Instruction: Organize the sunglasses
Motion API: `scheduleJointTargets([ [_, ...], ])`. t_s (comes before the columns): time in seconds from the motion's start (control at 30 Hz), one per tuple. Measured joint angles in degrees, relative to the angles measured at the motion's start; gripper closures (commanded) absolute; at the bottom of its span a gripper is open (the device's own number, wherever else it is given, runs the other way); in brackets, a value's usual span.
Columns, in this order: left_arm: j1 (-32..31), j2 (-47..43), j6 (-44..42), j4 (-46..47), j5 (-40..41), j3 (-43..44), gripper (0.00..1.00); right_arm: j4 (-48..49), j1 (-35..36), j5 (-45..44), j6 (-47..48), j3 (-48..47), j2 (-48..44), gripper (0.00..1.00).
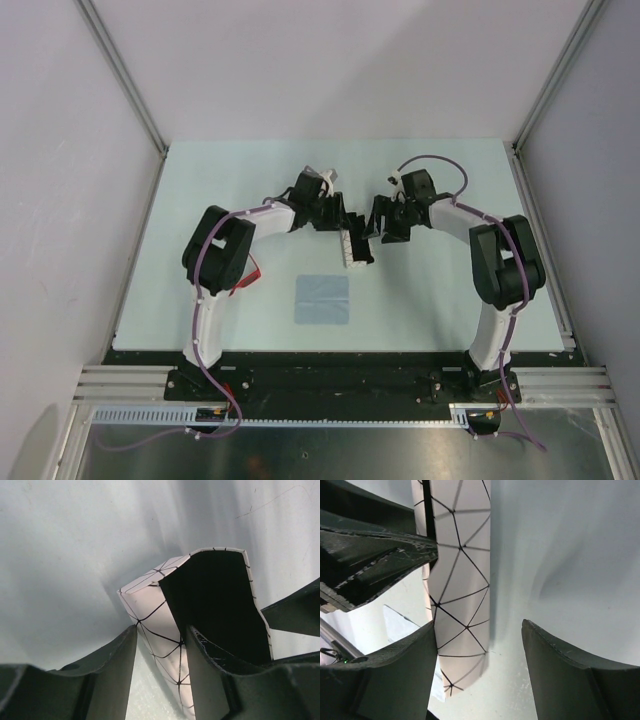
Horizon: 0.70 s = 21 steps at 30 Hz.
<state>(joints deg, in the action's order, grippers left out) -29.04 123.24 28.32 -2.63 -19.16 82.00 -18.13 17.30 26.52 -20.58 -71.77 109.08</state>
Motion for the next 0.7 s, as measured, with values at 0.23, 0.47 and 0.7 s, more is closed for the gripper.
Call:
scheduleJointTargets([
  [0.23, 0.0, -0.3, -0.9, -1.6, 0.4, 0.4, 0.46, -2.0, 0.0, -4.5, 0.3, 0.0, -1.1, 0.34],
  [0.47, 0.0, -0.8, -1.4, -2.5, 0.5, 0.8, 0.25, -2.6, 0.6, -5.2, 0.7, -0.3, -3.6, 0.29],
  [0.7, 0.0, -1.9, -1.5, -4.4, 1.1, 1.1, 0.14, -2.6, 1.7, -5.2, 0.5, -1.2, -7.1, 0.27],
])
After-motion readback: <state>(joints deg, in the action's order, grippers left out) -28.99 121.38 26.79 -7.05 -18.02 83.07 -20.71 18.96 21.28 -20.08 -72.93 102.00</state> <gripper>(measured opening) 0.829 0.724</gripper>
